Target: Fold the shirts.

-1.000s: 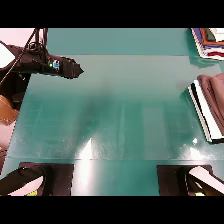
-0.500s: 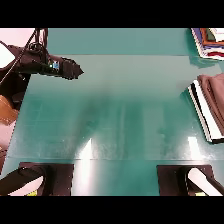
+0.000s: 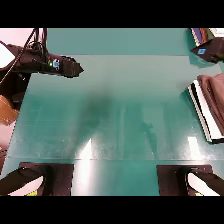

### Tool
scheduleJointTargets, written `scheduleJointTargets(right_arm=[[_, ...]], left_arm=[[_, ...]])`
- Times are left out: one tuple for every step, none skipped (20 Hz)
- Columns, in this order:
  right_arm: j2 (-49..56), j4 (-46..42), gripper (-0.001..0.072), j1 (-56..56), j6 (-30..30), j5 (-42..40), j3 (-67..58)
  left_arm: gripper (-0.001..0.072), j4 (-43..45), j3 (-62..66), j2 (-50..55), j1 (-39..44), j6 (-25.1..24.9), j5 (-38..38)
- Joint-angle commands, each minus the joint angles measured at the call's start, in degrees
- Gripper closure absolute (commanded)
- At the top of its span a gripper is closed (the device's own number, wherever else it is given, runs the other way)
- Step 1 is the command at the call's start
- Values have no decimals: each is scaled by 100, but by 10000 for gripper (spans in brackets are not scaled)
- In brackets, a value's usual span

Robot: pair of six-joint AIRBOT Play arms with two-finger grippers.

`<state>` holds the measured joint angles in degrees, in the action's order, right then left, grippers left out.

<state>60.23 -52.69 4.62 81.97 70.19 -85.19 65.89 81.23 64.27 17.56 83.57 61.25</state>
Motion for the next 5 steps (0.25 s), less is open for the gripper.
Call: scheduleJointTargets(right_arm=[[179,15,698,433,-2,164,-7],[238,15,697,455,-2,264,-7],[302,15,698,490,-2,358,-7],[356,17,697,494,-2,422,-7],[404,20,698,494,-2,485,-7]], left_arm=[[683,-9,2,-4,2,0,-114],[683,-11,2,-4,2,0,-138],[683,-9,2,-4,2,0,-155],[683,-9,2,-4,2,0,-186],[683,-13,2,-4,2,0,-216]])
